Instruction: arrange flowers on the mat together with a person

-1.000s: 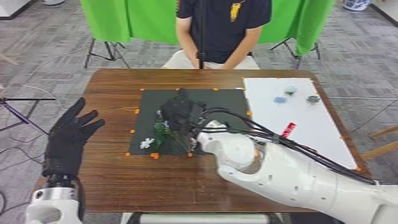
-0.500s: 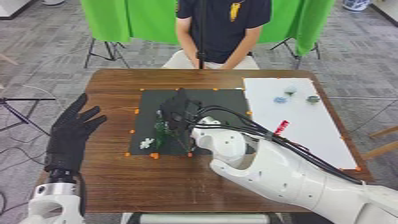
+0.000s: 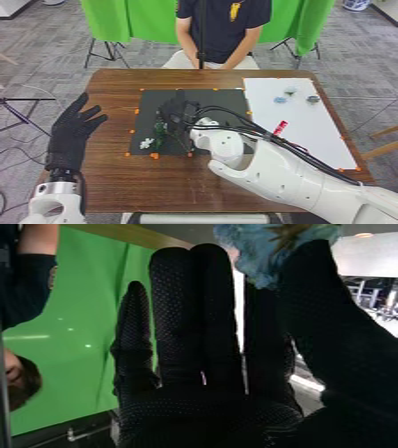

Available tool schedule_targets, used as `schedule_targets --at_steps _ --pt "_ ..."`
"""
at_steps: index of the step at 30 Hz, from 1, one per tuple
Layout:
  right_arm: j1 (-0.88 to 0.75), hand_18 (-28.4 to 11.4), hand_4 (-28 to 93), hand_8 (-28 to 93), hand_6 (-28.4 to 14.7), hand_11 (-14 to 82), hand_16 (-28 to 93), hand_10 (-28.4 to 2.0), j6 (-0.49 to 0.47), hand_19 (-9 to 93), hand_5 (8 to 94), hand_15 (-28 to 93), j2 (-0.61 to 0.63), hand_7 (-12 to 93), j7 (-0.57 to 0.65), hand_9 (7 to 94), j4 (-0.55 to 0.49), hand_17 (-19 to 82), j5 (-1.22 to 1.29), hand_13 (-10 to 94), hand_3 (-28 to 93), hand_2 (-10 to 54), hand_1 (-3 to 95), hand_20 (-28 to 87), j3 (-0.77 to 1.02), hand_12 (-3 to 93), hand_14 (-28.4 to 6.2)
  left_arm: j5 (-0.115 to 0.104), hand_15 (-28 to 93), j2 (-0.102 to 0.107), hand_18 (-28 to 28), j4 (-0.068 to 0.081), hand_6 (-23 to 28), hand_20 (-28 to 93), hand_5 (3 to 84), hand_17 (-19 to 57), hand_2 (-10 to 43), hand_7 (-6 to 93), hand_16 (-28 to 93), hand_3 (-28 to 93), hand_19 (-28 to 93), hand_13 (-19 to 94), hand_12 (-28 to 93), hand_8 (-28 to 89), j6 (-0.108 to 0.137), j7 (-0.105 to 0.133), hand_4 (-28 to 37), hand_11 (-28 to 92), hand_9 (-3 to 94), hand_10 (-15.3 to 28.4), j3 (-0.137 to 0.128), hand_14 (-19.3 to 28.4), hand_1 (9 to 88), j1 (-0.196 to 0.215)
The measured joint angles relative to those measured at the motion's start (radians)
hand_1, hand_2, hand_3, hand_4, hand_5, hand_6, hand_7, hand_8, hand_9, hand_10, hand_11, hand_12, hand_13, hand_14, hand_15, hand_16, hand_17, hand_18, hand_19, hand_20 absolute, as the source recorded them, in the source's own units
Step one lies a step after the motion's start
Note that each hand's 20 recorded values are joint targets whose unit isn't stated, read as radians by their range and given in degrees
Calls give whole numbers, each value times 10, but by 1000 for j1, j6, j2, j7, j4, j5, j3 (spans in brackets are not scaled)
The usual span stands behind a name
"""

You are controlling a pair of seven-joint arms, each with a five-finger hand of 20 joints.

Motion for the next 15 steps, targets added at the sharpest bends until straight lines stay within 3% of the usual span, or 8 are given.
schedule_targets --at_steps 15 --pt "-10 -179 -283 -151 59 424 148 -113 -56 667 654 639 -3 209 -3 618 1 139 -11 554 786 -95 383 274 24 191 -98 0 468 1 224 0 41 139 339 -92 38 135 -71 822 463 277 93 -102 0 1 -231 236 365 171 4 255 256 0"
